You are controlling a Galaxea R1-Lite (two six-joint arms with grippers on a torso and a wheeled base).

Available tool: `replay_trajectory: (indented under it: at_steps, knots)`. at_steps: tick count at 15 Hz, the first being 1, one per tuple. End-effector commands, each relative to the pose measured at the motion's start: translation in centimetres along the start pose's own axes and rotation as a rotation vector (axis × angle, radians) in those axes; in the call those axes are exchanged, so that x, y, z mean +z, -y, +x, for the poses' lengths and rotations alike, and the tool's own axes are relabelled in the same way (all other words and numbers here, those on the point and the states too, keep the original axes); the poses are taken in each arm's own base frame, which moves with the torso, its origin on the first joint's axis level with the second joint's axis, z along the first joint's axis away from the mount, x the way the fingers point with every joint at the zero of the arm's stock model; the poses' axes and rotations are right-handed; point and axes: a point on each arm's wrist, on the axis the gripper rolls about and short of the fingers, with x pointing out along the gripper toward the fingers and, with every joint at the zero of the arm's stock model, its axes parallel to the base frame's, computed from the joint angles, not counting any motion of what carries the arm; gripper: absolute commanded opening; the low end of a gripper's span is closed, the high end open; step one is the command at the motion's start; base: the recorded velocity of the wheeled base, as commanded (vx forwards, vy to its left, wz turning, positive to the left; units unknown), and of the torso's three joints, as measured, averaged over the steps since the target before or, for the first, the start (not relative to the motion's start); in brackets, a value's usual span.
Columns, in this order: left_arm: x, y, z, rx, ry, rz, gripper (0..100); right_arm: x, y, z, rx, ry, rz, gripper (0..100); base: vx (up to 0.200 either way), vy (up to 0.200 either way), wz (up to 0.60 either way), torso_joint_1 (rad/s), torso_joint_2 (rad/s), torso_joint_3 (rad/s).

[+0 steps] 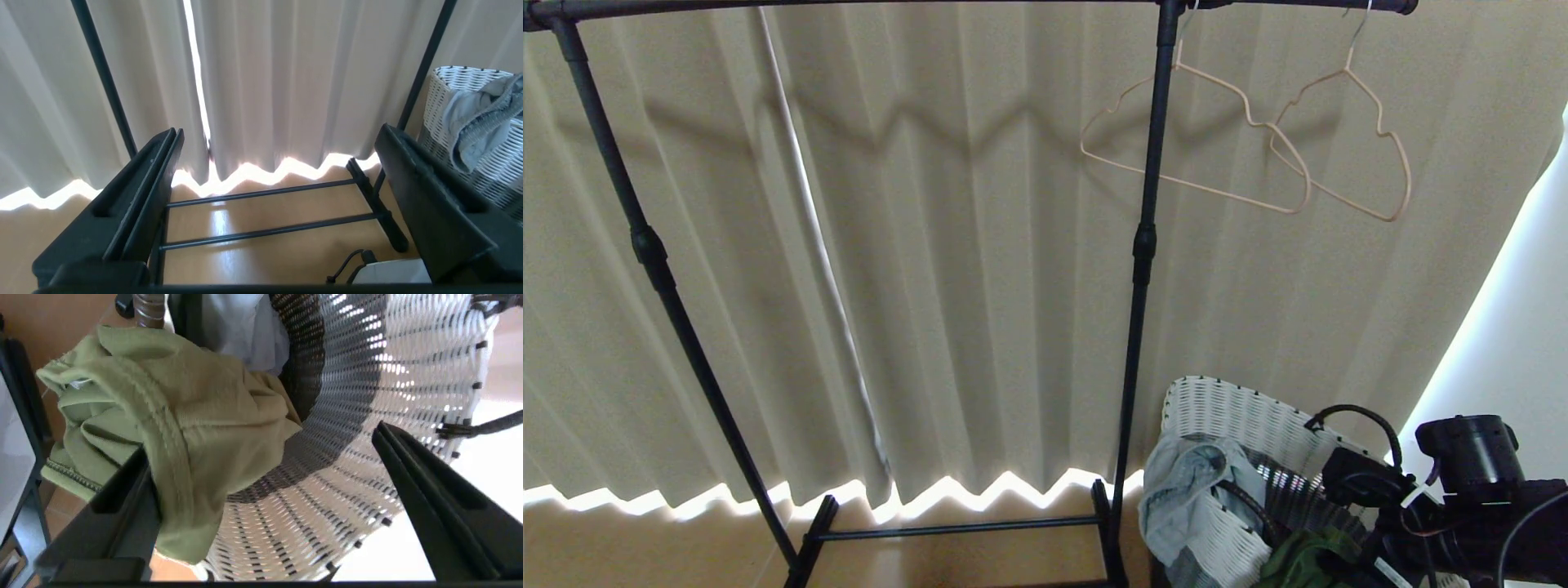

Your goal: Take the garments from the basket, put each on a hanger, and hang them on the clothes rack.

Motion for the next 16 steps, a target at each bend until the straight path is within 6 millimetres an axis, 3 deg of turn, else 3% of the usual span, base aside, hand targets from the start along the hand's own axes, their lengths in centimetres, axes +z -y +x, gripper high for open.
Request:
replay_trajectory:
  at_steps: [1,4,6,13,16]
  knots:
    - [0.0,0.0,0.0,0.0,0.001,0.0,100,-0.2,0.0,0.6,0.009,-0.014,0.003,0,0.0,0.0,0.0,0.0,0.0,0.0]
    - [0.0,0.0,0.0,0.0,-0.001,-0.002,100,-0.2,-0.1,0.8,0.013,-0.021,0.003,0,0.0,0.0,0.0,0.0,0.0,0.0]
    - [0.0,0.0,0.0,0.0,-0.001,0.0,100,0.0,-0.2,-0.8,-0.018,0.021,-0.004,0,0.0,0.0,0.0,0.0,0.0,0.0]
    - [0.0,0.0,0.0,0.002,-0.001,0.0,100,-0.1,-2.2,-13.9,-0.23,0.437,0.128,0,0.0,0.0,0.0,0.0,0.0,0.0]
    - [0.0,0.0,0.0,0.002,-0.001,0.0,100,-0.5,-2.8,-18.1,-0.291,0.595,0.212,0,0.0,0.0,0.0,0.0,0.0,0.0]
